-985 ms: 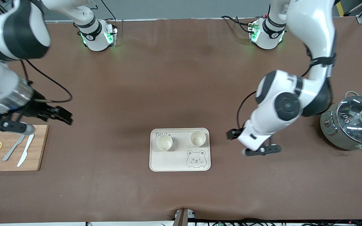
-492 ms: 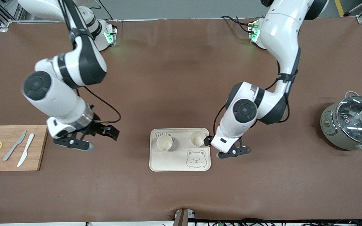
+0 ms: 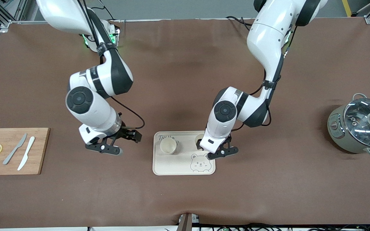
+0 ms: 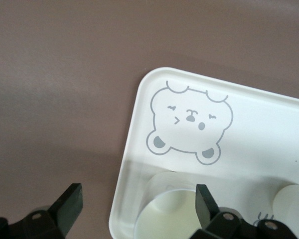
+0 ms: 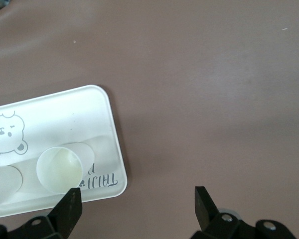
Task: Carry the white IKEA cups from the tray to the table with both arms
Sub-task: 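Lower the left gripper and the right gripper onto the two white cups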
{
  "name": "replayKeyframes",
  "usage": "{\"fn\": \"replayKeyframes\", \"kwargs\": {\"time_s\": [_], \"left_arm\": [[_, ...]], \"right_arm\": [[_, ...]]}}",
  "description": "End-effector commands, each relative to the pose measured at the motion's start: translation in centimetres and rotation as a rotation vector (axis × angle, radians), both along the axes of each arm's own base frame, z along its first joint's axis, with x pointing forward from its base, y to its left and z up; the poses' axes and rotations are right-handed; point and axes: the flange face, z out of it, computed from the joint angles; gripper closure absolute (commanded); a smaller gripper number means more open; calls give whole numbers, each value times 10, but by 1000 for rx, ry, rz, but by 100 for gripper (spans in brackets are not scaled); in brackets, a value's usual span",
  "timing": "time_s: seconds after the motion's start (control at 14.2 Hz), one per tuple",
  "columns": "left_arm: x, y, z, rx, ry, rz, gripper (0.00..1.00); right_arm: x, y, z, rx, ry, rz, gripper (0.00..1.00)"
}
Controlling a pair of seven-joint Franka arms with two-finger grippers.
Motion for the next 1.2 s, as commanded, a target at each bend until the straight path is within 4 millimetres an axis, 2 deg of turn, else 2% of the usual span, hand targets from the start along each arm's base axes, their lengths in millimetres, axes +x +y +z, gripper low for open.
{"fn": "replayKeyframes", "kwargs": {"time_s": [0.0, 0.14, 0.42, 0.63, 0.77, 0.91, 1.13], "left_arm": [[4, -3, -5, 17, -31, 15, 0], [2, -4, -13, 23, -24, 21, 0], [-2, -9, -17, 20, -21, 27, 0], [-1, -10, -7, 15, -27, 31, 0], [-2, -9, 12, 12, -20, 33, 0], [-5, -9, 27, 16, 4, 33, 0], [-8, -13, 29, 9, 7, 36, 0]], "right_arm": [[2, 25, -16, 21, -24, 2, 0], [1, 41, -39, 24, -35, 7, 0], [2, 51, -62, 50, -37, -1, 0], [-4, 66, -85, 54, -28, 9, 0], [-10, 81, -102, 52, -37, 24, 0], [-10, 84, -118, 51, -44, 26, 0], [-10, 87, -135, 46, -53, 28, 0]]}}
